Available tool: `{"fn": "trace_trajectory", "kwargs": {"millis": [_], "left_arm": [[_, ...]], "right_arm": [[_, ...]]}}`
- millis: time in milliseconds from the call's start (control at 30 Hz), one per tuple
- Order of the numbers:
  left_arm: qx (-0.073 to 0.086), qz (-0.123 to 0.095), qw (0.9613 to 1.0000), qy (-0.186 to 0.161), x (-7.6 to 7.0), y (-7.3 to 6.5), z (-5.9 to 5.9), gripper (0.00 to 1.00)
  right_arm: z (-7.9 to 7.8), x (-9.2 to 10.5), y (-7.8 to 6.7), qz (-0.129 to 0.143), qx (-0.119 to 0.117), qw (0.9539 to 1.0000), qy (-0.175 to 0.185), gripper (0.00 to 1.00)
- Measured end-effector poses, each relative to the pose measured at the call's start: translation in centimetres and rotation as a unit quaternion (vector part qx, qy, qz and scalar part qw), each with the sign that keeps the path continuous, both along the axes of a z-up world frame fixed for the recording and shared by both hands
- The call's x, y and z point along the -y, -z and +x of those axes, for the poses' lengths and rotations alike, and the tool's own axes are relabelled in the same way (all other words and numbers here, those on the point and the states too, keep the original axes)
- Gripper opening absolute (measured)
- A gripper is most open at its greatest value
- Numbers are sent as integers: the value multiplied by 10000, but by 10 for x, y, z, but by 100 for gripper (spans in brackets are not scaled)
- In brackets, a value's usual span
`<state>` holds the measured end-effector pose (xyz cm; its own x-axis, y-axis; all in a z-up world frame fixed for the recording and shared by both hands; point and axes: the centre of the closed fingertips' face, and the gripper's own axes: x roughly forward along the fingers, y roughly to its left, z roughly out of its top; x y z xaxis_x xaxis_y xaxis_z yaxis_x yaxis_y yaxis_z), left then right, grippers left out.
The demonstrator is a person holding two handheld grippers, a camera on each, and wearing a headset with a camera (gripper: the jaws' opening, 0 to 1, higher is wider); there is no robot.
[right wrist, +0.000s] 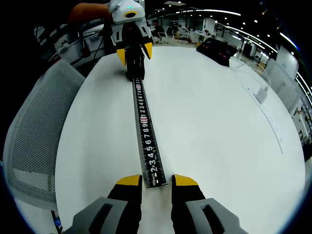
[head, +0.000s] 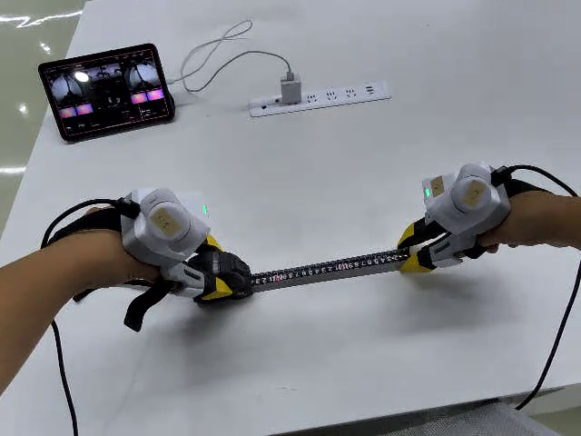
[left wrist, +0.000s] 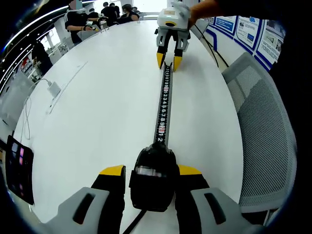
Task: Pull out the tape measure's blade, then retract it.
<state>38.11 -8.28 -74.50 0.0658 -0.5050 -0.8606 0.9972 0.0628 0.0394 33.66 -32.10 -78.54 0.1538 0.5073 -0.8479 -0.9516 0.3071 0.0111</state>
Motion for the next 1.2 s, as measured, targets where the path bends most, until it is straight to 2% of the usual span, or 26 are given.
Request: {"fn": "trace_trajectory", "kwargs": {"millis": [100,133,233,467,533,600,633,700,800,900,1000,1100,1133,1167,1200], "left_arm": [[-119,-107,9997,-203,-1,-4,1,39],[-185,-187,9989,-396,-1,-6,1,41],[-370,-306,9968,-646,-3,-8,0,50],[-419,-477,9936,-935,-8,-12,2,61],[-326,-560,9930,-990,-9,-14,5,62],[-497,-736,9877,-1286,-8,-15,5,65],[-678,-786,9852,-1362,-8,-15,0,67],[-705,-797,9847,-1379,-12,-12,-3,72],[-896,-888,9787,-1620,-15,-8,-8,84],[-849,-881,9770,-1745,-21,-5,-9,92],[-812,-955,9729,-1943,-26,-5,-8,99],[-709,-1003,9712,-2040,-30,-6,-6,99],[-730,-1113,9690,-2084,-29,-8,-7,99],[-853,-1217,9659,-2120,-26,-10,-11,99],[-905,-1268,9642,-2148,-26,-10,-13,99]], "right_arm": [[2,1,-5,46,32,9999,105,22],[3,1,-6,57,67,9999,148,22],[4,1,-11,188,22,9991,386,25],[4,7,-17,297,29,9973,678,31],[4,9,-17,304,44,9967,757,32],[4,10,-19,343,73,9958,846,34],[3,10,-19,369,69,9954,887,35],[1,12,-19,375,106,9952,894,36],[-1,14,-18,386,97,9943,991,38],[-5,15,-17,424,114,9935,1052,42],[-10,16,-16,440,87,9929,1101,45],[-12,16,-17,495,87,9915,1201,48],[-14,16,-17,526,67,9907,1250,49],[-15,16,-17,539,57,9905,1264,50],[-17,16,-17,556,52,9903,1271,51]]}}
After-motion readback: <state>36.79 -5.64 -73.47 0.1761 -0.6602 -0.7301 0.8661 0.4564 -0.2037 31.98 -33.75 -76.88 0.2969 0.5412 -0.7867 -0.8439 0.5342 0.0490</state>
